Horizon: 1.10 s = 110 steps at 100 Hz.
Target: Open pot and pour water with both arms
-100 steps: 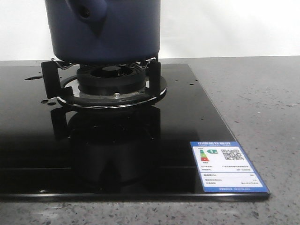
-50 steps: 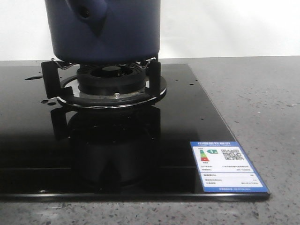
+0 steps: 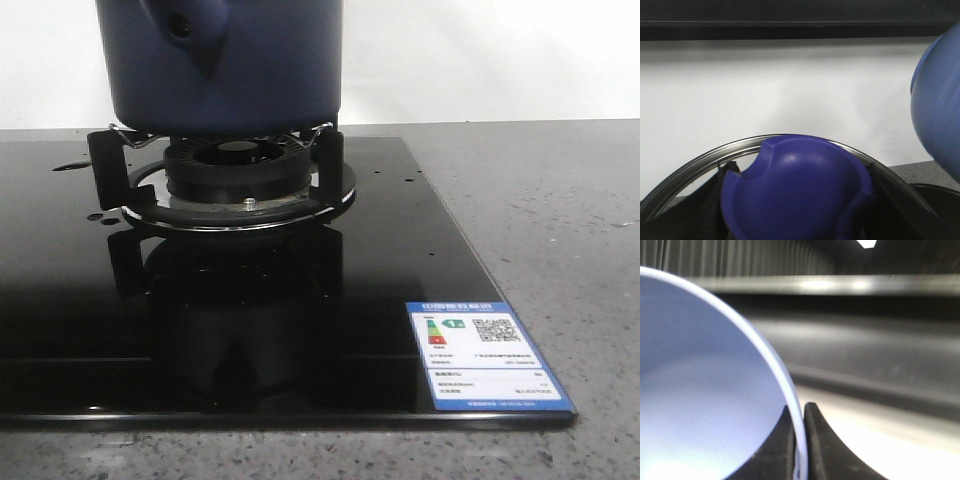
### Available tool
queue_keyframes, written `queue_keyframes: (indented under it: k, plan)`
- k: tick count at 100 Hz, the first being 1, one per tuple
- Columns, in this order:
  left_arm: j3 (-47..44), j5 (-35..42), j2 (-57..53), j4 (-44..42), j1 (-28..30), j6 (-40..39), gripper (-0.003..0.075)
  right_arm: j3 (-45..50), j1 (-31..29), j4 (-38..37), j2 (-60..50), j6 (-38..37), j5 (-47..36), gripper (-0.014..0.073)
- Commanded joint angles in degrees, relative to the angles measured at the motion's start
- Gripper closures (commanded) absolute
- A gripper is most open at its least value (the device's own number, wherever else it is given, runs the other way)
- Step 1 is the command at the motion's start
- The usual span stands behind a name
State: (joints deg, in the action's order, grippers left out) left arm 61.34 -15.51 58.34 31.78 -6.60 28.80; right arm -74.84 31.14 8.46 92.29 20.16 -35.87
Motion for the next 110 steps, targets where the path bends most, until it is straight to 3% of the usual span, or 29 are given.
queue_keyframes:
  k: [1, 27, 46, 60, 79, 110]
  plan:
    - [2.0, 5.6, -1.1, 3.1, 0.2, -0.2, 0.0384, -1.8, -0.2, -0.6, -5.5, 0.2, 2.1, 0.0636]
    - [2.0, 5.8, -1.1, 4.3, -5.6, -0.2, 0.0384, -2.2, -6.8, 3.9, -14.5, 0.2, 31.5, 0.0636]
    - [2.0, 8.1, -1.1, 4.3, -11.3, -0.2, 0.0384, -7.7, -21.3, 7.8, -16.1, -2.5, 68.6, 0.0636]
    - [2.0, 9.5, -0.8, 4.3, -15.1, -0.2, 0.0384, -8.4, -30.4, 7.6, -14.6, -4.5, 86.8, 0.0636]
    - [2.0, 11.0, 1.2, 4.1, -18.7, -0.2, 0.0384, -8.4, -37.1, 7.5, -9.2, -4.5, 98.2, 0.0636]
    - [2.0, 13.0, 2.5, 3.7, -19.4, -0.2, 0.0384, -8.4, -37.5, 6.8, -1.7, -4.5, 99.7, 0.0636]
